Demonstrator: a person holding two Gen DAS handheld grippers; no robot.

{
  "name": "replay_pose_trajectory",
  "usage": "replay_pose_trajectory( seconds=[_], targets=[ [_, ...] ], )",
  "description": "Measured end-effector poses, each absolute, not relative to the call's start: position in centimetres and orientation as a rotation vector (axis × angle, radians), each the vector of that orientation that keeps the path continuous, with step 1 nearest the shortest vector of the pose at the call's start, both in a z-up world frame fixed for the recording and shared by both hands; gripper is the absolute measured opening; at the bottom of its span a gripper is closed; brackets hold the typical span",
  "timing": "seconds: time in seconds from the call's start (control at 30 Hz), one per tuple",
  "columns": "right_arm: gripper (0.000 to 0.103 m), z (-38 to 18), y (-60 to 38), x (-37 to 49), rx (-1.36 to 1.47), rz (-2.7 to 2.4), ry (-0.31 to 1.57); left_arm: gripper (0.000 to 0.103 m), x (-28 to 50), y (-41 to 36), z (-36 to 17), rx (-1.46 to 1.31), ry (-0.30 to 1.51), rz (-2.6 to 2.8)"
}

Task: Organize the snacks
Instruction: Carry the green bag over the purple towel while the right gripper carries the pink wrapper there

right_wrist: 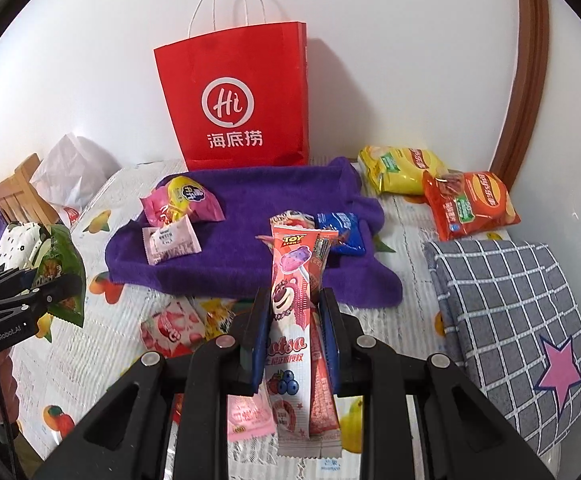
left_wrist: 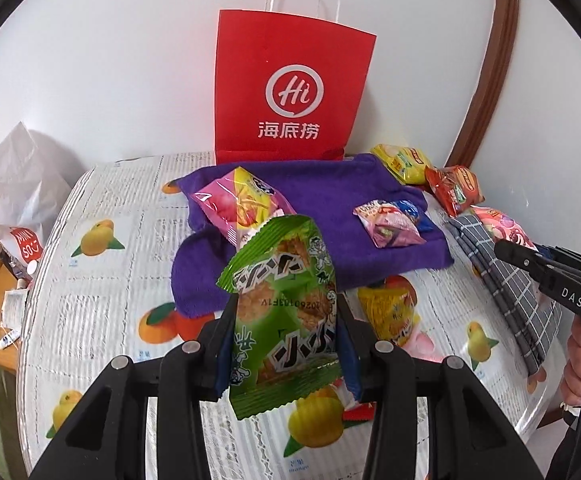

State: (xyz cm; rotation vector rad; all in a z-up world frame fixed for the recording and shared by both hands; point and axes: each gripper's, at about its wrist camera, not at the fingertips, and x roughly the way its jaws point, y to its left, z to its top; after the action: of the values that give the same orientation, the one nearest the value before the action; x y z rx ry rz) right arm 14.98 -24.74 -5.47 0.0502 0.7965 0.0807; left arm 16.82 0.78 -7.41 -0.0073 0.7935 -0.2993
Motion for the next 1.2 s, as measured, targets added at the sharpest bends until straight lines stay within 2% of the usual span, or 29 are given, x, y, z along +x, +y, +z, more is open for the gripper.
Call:
replay_pose_trajectory(
  seconds=[0.53, 1.2],
  targets=[
    [0.024, -5.8, -23.2, 21.0, 0.067, 0.12, 0.806, 0.041, 22.1, 1.2, -7.4, -0.001, 0.814, -0.282],
    [0.024, -8.8, -22.6, 29.7, 0.069, 0.144, 0.842, 0.041, 30.1, 0.0, -10.7, -0.032, 0.858, -0.308]
  ],
)
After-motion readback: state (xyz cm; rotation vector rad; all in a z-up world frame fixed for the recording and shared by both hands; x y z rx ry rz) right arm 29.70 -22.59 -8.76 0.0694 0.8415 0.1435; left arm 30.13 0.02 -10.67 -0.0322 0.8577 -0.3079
